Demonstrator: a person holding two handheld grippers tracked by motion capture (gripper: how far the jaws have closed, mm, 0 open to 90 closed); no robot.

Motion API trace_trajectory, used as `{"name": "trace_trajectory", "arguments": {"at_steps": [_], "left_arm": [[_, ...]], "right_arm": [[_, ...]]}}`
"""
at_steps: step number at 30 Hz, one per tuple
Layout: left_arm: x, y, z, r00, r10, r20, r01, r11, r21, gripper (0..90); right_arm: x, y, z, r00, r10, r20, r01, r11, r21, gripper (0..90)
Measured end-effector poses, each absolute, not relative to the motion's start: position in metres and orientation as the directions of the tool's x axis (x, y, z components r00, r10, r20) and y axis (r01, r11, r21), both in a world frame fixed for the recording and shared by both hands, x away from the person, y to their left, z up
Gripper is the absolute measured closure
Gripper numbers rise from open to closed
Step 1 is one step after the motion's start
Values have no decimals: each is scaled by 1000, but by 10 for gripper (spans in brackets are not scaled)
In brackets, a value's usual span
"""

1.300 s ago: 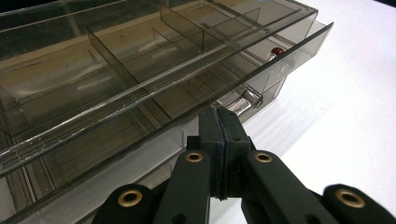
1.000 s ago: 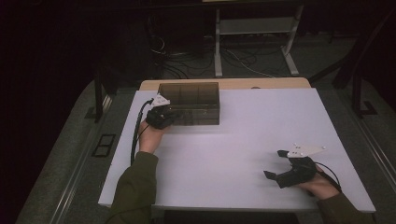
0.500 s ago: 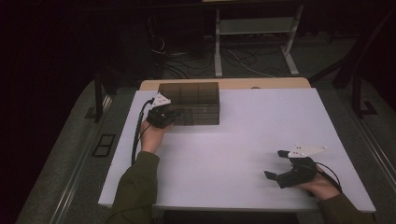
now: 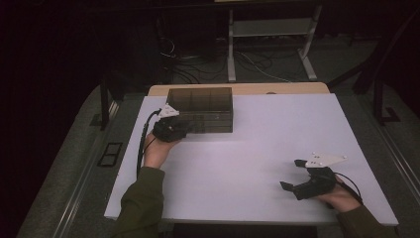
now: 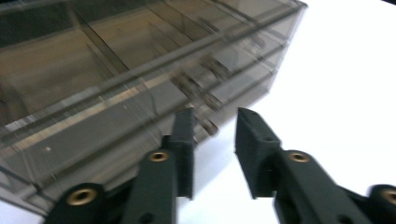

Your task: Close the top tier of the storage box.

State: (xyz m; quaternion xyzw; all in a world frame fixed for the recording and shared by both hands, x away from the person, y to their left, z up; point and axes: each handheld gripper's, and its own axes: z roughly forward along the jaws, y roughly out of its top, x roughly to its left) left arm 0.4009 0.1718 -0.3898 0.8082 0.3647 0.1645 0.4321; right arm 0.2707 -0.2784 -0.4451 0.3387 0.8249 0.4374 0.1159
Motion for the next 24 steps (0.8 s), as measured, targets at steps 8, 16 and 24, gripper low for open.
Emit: {"name": "trace_trajectory", "arguments": {"at_steps": [8,16,24], "left_arm": [[376,174,-394,712,699,-56,435,-377,818,508],[353,166,-405,756,655,-21,394,-429,813,405],[337,161,-417,763,646,-31,391,-422,818,315]], "right_arm": [[271,-279,-445,-742,662,107,457,383,803,19],[271,-279,-445,-741,663,107,459,383,802,19],[270,-279,-445,-740,664,107,460,383,801,19]]}}
